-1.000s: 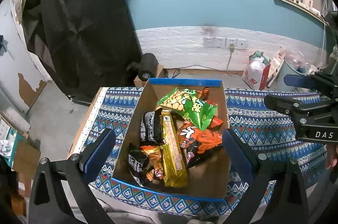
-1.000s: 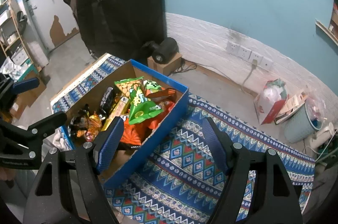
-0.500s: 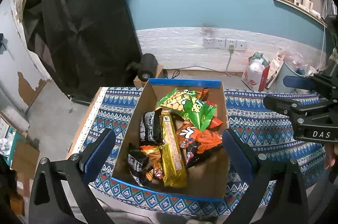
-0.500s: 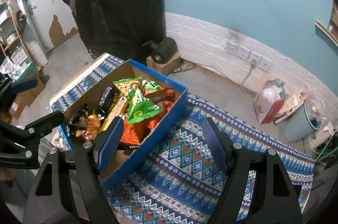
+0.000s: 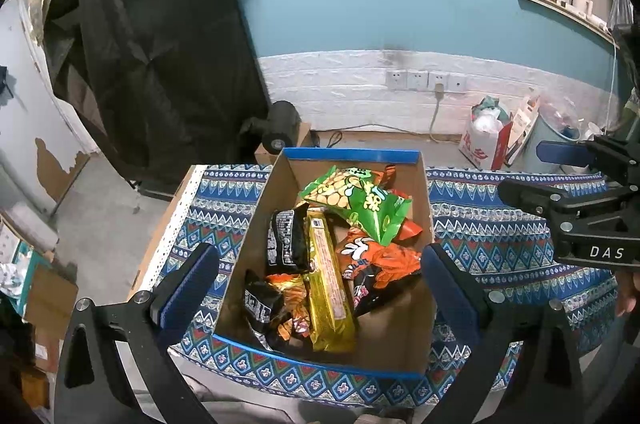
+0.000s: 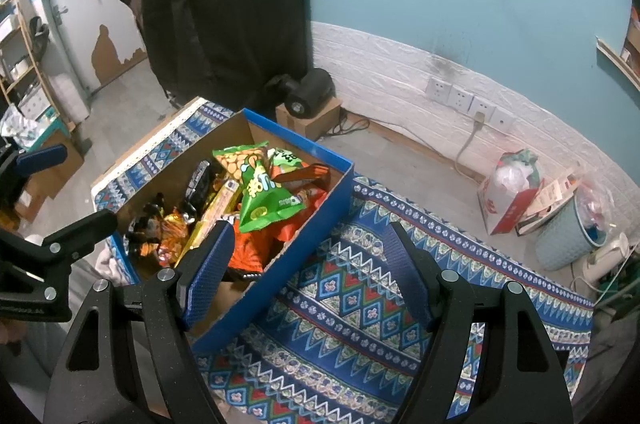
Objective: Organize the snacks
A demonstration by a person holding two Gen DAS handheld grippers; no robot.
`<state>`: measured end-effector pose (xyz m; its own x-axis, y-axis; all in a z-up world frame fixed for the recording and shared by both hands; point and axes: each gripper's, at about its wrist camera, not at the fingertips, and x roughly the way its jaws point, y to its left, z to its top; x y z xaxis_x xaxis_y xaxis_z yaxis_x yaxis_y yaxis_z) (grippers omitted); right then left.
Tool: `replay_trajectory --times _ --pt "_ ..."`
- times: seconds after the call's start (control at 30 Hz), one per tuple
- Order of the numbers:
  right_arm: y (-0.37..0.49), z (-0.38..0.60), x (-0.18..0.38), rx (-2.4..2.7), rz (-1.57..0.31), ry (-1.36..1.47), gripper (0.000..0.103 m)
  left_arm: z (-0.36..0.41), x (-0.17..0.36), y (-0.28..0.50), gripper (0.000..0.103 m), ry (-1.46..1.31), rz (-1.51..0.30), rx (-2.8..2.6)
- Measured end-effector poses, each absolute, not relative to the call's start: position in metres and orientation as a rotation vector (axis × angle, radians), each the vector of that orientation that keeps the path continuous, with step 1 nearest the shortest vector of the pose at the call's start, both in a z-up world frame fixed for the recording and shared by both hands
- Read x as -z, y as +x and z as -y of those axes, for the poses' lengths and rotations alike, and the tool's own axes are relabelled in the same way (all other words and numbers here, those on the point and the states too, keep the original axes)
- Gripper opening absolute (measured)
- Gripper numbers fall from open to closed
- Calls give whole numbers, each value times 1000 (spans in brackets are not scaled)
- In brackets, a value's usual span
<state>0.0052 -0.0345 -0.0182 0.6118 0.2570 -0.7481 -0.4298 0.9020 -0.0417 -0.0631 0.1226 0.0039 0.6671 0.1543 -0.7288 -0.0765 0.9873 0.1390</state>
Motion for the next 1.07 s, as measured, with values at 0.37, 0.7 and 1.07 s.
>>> replay_trajectory --times 0.37,0.7,1.07 --pt "5 36 19 -395 -824 -231 75 -121 -5 -65 102 106 -815 -150" --pt "5 35 19 -395 -825 -232 75 -120 -4 -66 102 114 -812 -149" --pt "5 36 19 -394 -826 -233 75 -121 -4 -65 102 103 -823 -152"
